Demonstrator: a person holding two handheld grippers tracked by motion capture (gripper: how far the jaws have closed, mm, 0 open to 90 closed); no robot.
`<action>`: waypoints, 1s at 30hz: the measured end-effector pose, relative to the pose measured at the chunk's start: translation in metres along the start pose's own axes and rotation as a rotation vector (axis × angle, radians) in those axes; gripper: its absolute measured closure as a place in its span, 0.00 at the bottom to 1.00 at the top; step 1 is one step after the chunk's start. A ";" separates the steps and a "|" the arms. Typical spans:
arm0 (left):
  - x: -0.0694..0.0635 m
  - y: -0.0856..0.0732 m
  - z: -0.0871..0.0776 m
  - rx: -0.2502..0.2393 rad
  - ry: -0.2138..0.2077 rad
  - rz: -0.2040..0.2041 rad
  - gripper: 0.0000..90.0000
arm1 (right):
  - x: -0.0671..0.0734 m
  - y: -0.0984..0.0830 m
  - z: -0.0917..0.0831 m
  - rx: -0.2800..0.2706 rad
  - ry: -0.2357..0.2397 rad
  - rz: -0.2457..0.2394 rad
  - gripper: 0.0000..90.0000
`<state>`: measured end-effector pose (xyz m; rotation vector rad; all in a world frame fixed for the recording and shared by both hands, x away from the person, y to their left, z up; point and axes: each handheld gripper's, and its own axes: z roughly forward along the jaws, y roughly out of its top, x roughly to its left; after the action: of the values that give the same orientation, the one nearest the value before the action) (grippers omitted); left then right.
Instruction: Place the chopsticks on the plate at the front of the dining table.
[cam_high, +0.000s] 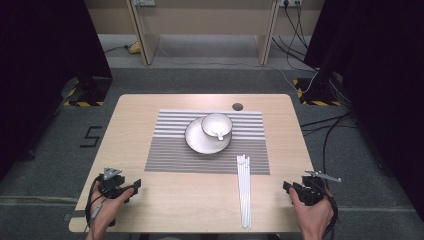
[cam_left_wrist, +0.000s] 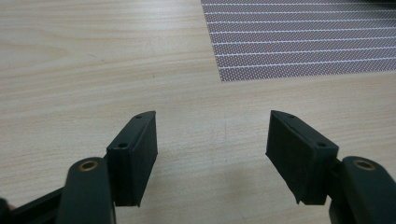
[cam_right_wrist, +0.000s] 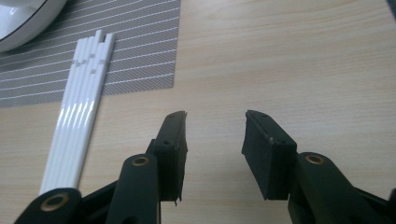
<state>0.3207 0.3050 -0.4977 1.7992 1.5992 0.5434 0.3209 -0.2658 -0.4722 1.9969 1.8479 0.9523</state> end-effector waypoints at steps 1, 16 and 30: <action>0.000 0.000 0.000 0.001 0.000 -0.002 0.37 | 0.003 0.001 0.001 0.005 0.002 -0.004 0.66; 0.002 -0.002 0.001 -0.024 0.000 -0.004 0.36 | 0.054 0.020 0.019 0.140 0.035 -0.096 0.70; 0.000 -0.002 0.001 -0.024 -0.012 0.006 0.36 | 0.100 0.038 0.060 0.342 0.009 -0.167 0.79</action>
<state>0.3200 0.3045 -0.4993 1.7869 1.5732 0.5514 0.3855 -0.1617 -0.4657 1.9747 2.2674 0.6341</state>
